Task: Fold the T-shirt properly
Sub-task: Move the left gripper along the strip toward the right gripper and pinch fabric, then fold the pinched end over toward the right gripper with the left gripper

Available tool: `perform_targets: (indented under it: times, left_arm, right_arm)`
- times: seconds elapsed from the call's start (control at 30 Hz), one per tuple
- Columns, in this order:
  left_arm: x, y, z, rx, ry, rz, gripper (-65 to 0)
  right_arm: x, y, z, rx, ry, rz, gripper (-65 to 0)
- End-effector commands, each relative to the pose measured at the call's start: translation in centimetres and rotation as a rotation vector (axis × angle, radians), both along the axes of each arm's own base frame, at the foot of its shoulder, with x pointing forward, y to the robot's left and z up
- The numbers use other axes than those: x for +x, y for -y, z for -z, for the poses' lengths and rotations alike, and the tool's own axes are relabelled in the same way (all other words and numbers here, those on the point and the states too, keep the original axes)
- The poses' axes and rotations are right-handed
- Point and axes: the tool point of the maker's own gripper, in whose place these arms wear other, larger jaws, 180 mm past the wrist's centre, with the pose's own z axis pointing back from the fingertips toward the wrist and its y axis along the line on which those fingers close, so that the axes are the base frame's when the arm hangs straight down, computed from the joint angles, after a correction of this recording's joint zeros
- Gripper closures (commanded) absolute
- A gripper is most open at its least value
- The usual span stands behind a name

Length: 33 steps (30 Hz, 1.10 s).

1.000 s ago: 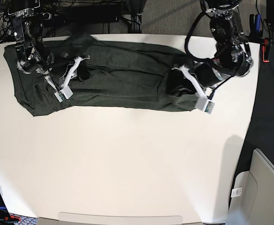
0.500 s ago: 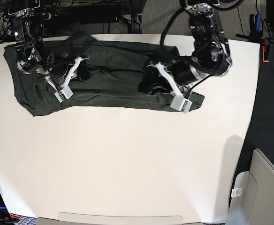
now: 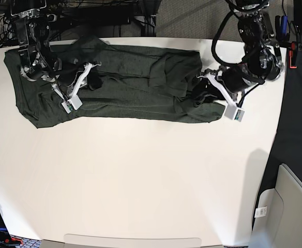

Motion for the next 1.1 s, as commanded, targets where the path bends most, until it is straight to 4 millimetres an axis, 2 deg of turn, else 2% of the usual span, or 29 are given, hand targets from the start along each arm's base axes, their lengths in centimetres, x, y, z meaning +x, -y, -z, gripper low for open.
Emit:
perform_targets:
  times: [0.0, 0.13, 0.27, 0.47, 0.6, 0.83, 1.07]
  left_arm:
    - [0.5, 0.4, -0.9, -0.024, 0.024, -0.005, -21.6]
    - [0.3, 1.4, -0.6, -0.043, -0.006, -0.003, -24.5]
    - [0.4, 1.3, -0.6, -0.046, -0.01, -0.011, -25.0]
    - [1.3, 0.5, 2.0, -0.103, -0.098, -0.125, -25.0]
    - [1.5, 0.3, 3.0, -0.114, -0.12, -0.142, -25.1]
    - [2.9, 0.3, 2.8, -0.126, -0.11, -0.15, -26.5]
    - [4.2, 1.8, 1.7, -0.155, -0.078, -0.129, -26.5]
  right_arm:
    - [1.0, 0.1, -1.2, 0.01, 0.047, -0.001, -0.1]
    - [0.9, 0.0, -1.3, 0.011, 0.047, -0.002, -0.1]
    - [0.9, 0.0, -1.2, 0.011, 0.046, -0.002, -0.1]
    - [0.7, -0.4, -1.2, 0.023, 0.042, -0.001, -0.1]
    - [0.7, -0.6, -1.2, 0.028, 0.04, 0.0, -0.1]
    - [0.8, -0.7, -1.2, 0.031, 0.043, 0.0, -0.1]
    - [0.9, -0.7, -1.3, 0.031, 0.045, 0.0, -0.1]
